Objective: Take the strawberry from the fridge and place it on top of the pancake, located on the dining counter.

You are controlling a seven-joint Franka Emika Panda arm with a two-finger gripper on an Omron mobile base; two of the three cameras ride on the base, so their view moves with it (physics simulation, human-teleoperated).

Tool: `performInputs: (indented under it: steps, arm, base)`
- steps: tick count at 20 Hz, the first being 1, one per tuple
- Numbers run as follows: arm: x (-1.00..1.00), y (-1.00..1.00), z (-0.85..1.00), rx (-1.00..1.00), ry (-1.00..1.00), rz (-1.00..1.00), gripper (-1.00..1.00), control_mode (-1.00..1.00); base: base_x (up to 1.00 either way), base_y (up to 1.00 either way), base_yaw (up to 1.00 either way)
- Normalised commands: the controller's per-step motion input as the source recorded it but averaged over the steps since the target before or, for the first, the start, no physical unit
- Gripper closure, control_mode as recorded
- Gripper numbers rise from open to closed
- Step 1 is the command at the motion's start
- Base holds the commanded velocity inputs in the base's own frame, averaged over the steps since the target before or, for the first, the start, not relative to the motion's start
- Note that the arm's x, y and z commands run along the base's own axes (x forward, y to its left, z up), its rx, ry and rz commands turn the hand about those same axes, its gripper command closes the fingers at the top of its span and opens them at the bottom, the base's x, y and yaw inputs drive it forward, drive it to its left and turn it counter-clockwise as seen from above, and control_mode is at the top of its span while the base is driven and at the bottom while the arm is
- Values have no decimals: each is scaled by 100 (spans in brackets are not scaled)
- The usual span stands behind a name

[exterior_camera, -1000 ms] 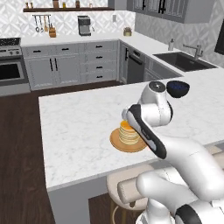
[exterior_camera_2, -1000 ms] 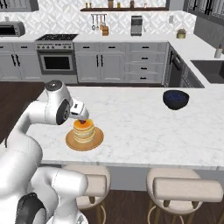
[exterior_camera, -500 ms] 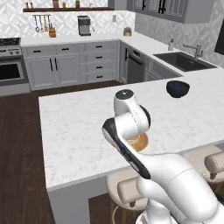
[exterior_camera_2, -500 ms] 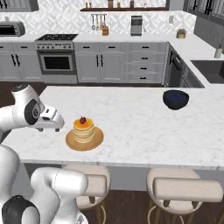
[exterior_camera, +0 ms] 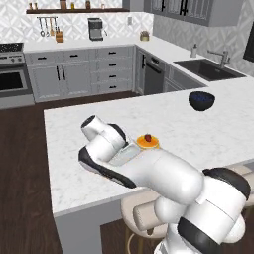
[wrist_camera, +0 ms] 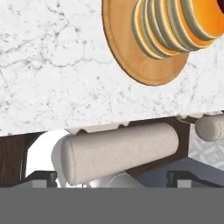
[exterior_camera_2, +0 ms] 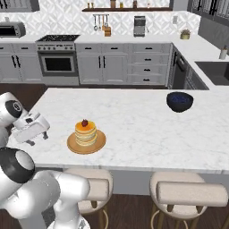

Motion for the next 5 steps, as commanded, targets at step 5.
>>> performInputs:
  steps: [5]
  arm:
    - [0, -6, -6, -3, 0, 0, -100, -100]
  base:
    - [0, 0, 0]
